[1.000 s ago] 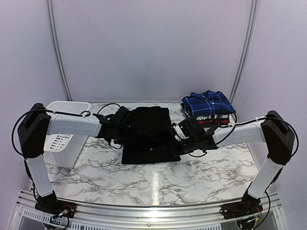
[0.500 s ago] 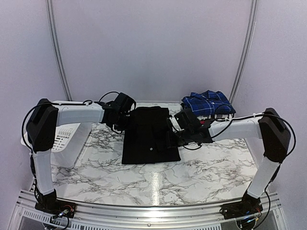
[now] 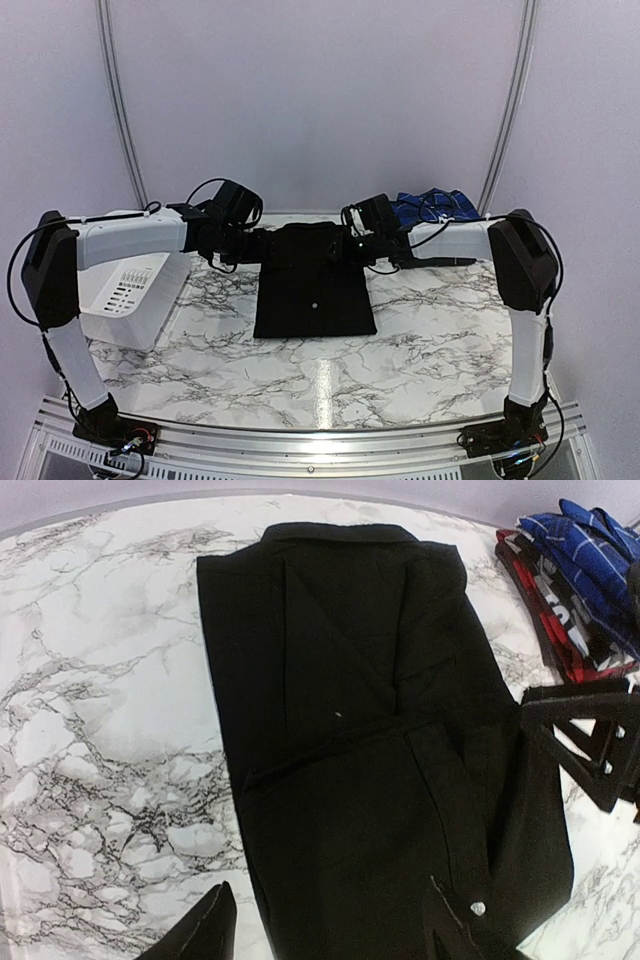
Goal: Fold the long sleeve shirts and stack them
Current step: Fold the rectangle-folded shirt at the center of the board, then pick up the 2/3-rectangle-folded shirt from the center of the board.
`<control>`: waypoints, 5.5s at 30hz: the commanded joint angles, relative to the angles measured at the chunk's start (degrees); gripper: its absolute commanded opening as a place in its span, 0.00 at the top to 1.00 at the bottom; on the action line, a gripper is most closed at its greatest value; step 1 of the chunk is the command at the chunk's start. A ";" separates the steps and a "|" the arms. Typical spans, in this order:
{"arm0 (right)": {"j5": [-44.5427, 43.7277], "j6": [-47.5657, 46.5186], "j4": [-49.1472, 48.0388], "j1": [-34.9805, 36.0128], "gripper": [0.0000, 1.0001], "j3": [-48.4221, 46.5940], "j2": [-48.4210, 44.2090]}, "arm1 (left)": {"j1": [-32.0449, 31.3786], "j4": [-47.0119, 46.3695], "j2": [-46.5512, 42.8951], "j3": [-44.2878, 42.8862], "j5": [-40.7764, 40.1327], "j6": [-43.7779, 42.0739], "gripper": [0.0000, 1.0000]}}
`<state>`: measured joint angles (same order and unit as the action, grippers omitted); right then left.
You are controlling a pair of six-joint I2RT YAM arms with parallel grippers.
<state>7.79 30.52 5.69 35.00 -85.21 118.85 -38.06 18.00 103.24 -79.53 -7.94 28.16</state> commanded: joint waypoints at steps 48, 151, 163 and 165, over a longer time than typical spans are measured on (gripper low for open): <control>-4.40 -8.99 13.02 4.51 0.38 -15.13 11.83 | -9.67 -11.80 0.50 20.45 7.70 9.55 0.59; 2.23 0.24 2.18 7.17 0.79 42.36 -23.02 | -11.24 -12.01 -7.51 37.25 4.73 19.23 0.64; 3.19 0.11 0.81 7.27 1.00 43.41 -25.07 | -12.11 -15.10 -6.80 38.43 6.60 21.58 0.90; 3.19 0.19 0.81 7.58 1.00 44.09 -26.40 | -12.43 -15.10 -8.02 38.95 6.70 22.15 0.97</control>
<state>10.13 30.44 3.07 41.36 -43.13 94.50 -49.43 -0.58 94.59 -43.09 -3.68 48.99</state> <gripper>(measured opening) 0.002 0.075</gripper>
